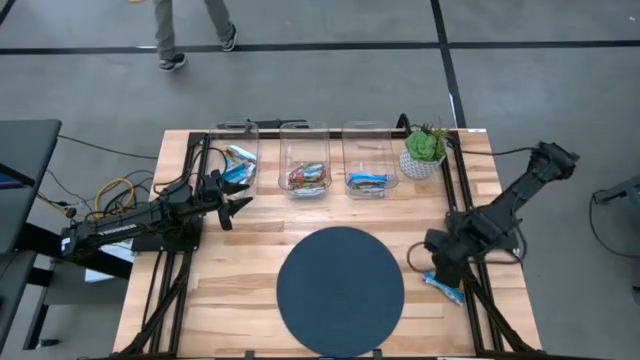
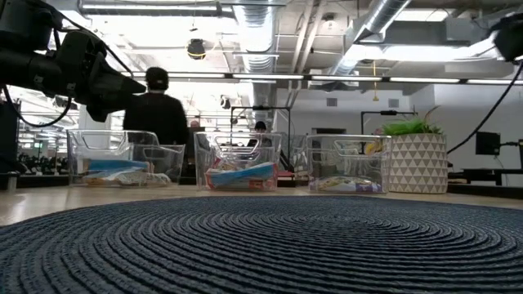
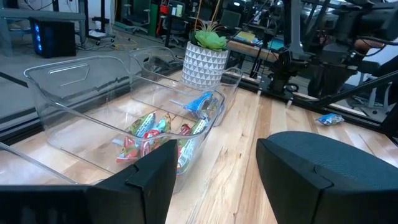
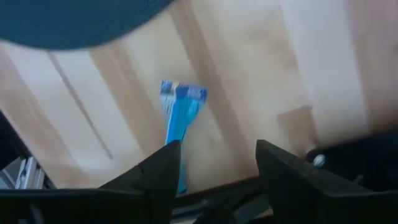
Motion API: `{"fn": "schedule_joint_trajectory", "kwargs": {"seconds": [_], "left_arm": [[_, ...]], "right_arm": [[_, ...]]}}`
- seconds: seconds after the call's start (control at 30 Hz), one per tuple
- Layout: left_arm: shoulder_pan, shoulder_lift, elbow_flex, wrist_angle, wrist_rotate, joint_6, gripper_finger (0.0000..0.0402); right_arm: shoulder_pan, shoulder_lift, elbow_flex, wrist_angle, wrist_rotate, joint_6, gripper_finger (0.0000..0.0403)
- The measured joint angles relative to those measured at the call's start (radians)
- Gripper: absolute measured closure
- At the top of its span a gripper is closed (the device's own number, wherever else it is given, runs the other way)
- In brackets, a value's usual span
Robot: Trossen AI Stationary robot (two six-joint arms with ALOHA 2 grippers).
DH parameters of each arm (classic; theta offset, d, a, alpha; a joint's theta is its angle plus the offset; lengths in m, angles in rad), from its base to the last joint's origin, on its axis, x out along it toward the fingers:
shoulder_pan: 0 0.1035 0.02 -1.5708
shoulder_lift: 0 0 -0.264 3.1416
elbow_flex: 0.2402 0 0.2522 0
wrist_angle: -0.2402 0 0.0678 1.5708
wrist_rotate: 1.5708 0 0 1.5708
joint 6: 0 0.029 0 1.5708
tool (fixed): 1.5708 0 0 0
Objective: Pick and place Granola Bars by type
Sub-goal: Put the blue granola bar into the right transparent bin
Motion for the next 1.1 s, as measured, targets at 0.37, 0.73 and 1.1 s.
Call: {"fn": "schedule_joint_trajectory", "kwargs": {"seconds": [0.37, 0.73, 1.1], "left_arm": [[0.0, 0.0, 0.0, 0.0, 0.0, -0.002, 0.0191], [0.0, 0.0, 0.0, 0.0, 0.0, -0.003, 0.0191], [0.0, 0.0, 0.0, 0.0, 0.0, 0.0, 0.0191]], "right_arm": [[0.265, 0.106, 0.0, 0.106, -0.002, 0.278, 0.0204], [0.357, 0.285, 0.0, 0.222, -0.003, 0.316, 0.0211], [0.349, 0.36, -0.072, 0.329, -0.002, 0.36, 0.0214]]}}
